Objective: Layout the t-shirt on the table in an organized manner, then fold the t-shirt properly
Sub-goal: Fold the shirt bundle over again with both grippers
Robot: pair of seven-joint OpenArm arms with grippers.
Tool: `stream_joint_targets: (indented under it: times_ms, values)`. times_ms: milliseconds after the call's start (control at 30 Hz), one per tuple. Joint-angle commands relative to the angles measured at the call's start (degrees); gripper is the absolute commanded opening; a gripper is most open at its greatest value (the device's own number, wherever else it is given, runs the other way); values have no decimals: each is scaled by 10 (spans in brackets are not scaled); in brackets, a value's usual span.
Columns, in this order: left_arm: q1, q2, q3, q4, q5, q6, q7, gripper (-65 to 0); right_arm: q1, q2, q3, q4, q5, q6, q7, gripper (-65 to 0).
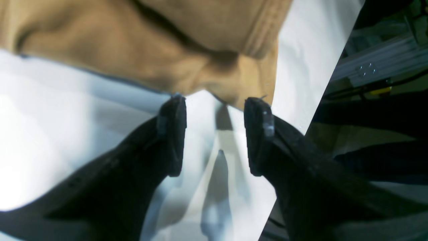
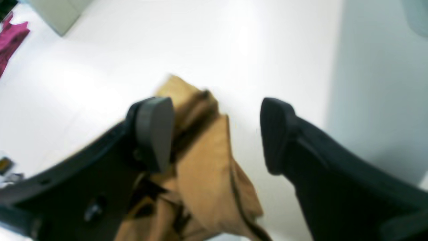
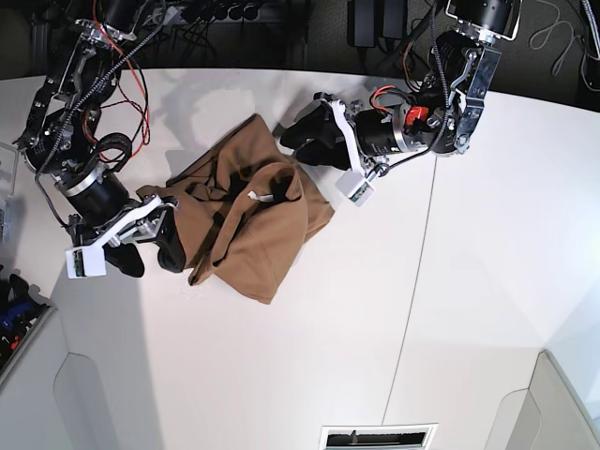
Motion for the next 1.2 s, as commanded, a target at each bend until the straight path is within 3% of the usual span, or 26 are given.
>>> stream_joint_targets:
  times_ms: [0,267,500,567,667,867,1167]
  values:
    - [-6,-2,-1,12,-14,-11,-10,-347,9,9,-1,-5,10,2,23,-245]
    - [-6,-2,-1,12,-14,-11,-10,-347,75,19,-12,-130,-1,1,35,-245]
    - [-6,-2,-1,12,-13,-11,-10,-347,96,18,-90,-177,24,5,24,-251]
    - [-6,-2,-1,12,-13,-11,-10,-347,96,17,-104,-177,33,-3,6,-363]
    - [-6,-2,-1,12,-8,-11,-11,-347,89,17,-105,-162,83,-4,-41,-641]
    - [-7,-2,-5,12,2,-11,-15,-347,35,17,-105,-76,154,0,-87,-650]
    - [-6,-3,-30,12,1,-11,-14,-347,-113,17,-105,51,182,12,-91,-650]
